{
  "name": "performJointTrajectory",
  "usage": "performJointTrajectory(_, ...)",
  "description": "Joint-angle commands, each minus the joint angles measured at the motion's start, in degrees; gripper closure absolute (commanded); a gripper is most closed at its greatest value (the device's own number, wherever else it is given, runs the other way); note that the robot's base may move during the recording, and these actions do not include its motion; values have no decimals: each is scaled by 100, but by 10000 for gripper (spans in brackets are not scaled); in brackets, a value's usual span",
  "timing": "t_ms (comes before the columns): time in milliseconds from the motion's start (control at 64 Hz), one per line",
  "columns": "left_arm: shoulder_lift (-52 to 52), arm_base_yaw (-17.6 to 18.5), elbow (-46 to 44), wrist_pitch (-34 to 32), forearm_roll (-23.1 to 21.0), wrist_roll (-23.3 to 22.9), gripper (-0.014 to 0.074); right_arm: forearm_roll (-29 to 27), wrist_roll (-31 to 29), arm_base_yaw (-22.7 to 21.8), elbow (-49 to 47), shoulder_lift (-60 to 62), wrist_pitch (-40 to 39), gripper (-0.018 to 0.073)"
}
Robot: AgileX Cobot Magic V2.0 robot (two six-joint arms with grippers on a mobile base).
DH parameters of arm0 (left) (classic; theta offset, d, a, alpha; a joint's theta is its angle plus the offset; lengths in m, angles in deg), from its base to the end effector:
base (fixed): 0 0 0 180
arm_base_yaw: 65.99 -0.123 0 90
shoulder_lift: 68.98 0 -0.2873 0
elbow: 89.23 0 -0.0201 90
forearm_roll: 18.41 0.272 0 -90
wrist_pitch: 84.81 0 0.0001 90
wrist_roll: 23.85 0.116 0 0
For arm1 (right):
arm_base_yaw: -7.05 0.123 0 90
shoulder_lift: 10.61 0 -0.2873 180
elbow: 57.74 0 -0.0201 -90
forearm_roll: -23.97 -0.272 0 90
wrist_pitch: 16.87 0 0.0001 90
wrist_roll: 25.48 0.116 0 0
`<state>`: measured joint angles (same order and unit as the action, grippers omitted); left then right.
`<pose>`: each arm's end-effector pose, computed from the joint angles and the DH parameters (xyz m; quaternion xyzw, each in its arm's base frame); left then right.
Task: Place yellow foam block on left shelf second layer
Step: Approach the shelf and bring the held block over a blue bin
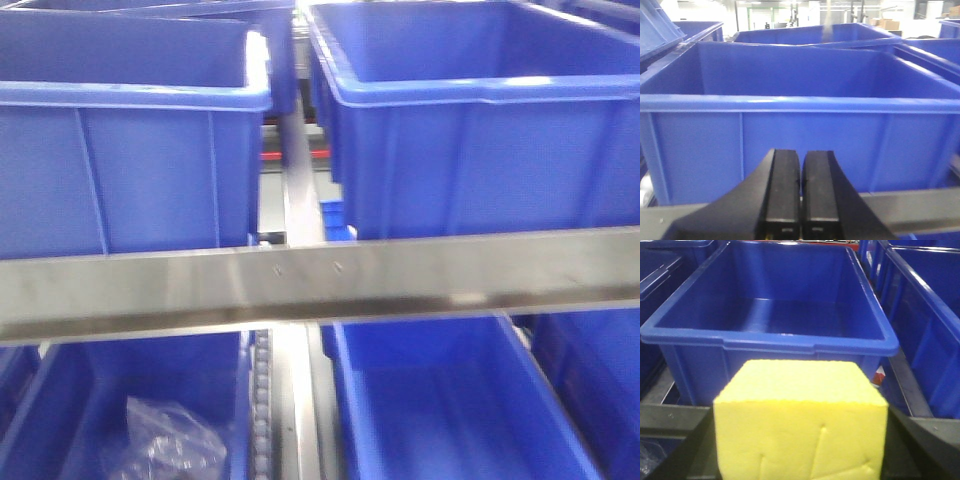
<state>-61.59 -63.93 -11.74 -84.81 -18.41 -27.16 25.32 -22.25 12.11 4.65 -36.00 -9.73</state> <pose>0.0997 -0.0036 0.2145 -0.0074 0.6748 -0.0346 0.7372 0.1266 0.0109 0.2668 -0.0194 0.7365 0.0399 0.6749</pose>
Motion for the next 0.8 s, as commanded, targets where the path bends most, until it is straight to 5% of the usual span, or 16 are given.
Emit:
performJointTrajectory(0,-104,31,153,-468,-32,-19,472,41,-33,-21,-174,-48,-520,78)
performJointTrajectory(781,-104,31,153,-468,-32,-19,472,41,-33,-21,-174,-48,-520,78)
